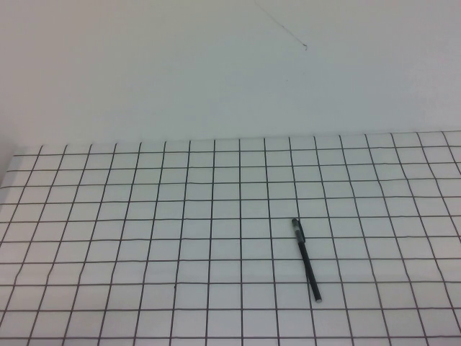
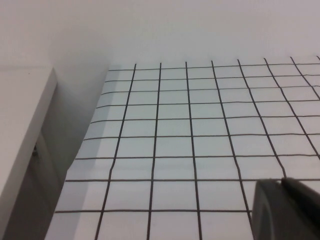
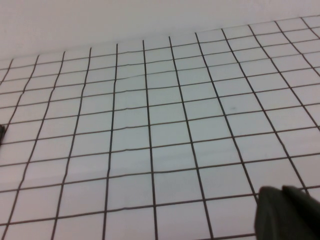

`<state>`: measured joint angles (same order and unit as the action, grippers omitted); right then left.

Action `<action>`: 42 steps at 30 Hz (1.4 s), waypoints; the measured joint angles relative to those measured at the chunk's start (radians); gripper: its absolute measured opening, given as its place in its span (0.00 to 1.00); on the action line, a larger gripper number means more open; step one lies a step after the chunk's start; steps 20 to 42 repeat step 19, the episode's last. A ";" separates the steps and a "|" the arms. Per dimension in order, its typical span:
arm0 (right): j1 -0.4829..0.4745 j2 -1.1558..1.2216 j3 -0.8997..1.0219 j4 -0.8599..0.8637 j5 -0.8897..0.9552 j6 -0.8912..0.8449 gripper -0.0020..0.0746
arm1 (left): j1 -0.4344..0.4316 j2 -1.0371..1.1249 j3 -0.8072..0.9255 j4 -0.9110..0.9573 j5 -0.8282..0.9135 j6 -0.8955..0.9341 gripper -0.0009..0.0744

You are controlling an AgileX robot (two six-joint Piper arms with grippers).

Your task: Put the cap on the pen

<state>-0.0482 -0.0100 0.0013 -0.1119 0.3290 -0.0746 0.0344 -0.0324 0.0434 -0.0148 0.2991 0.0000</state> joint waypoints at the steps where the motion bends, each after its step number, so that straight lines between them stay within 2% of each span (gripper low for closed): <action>1: 0.000 0.000 0.000 0.001 0.000 0.000 0.02 | 0.000 0.000 0.000 0.000 0.000 0.000 0.01; 14: 0.000 0.000 0.000 0.001 0.000 0.000 0.02 | -0.053 0.000 0.000 -0.009 -0.002 -0.025 0.01; 42: 0.000 0.000 0.000 0.001 0.000 0.000 0.02 | -0.046 0.000 0.000 -0.044 0.000 -0.027 0.01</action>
